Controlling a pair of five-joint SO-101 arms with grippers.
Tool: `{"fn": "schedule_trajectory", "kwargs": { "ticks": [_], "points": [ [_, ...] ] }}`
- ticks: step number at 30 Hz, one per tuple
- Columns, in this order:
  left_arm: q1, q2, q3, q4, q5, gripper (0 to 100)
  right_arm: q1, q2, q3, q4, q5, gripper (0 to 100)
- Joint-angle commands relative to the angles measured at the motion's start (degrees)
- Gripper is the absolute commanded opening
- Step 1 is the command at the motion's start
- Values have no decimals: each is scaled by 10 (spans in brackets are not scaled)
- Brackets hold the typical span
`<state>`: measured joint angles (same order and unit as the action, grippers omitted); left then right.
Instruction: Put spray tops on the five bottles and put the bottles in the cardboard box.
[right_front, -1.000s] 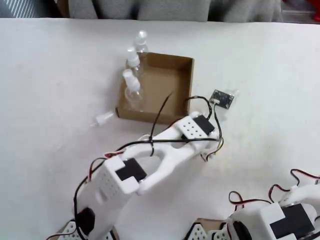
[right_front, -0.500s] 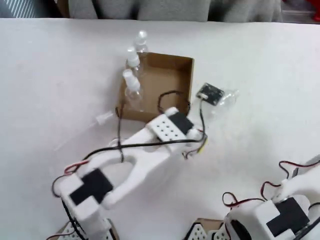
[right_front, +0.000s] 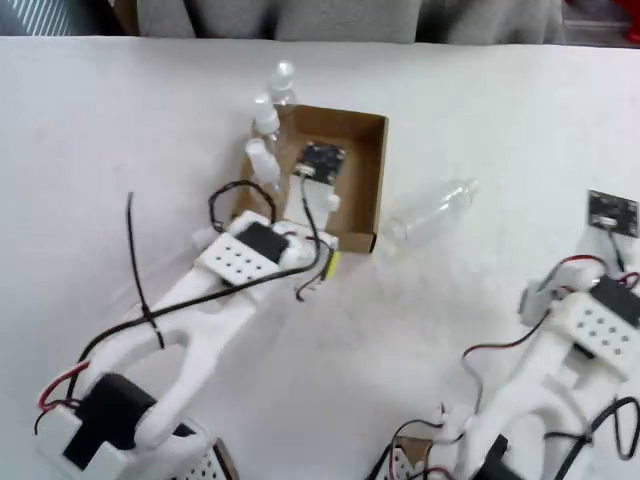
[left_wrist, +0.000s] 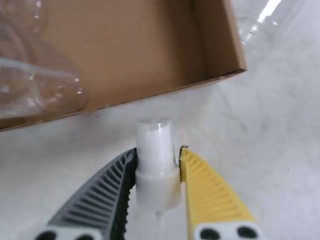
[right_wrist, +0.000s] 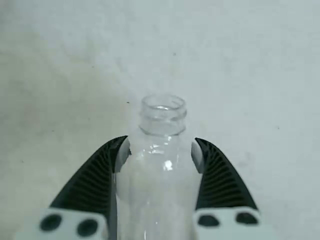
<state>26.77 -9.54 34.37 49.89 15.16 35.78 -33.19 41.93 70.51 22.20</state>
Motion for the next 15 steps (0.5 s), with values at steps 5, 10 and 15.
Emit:
{"fn": "schedule_trajectory", "kwargs": {
  "ticks": [5,10,15],
  "points": [
    [-60,-101,37,-13,-4,57,-243,-297,107,-27,-165,18],
    [-95,-129,44,-13,-1,57,-363,-399,163,-185,-180,17],
    [-139,-152,45,-12,0,57,-453,-392,258,-454,-182,17]
  ]
}}
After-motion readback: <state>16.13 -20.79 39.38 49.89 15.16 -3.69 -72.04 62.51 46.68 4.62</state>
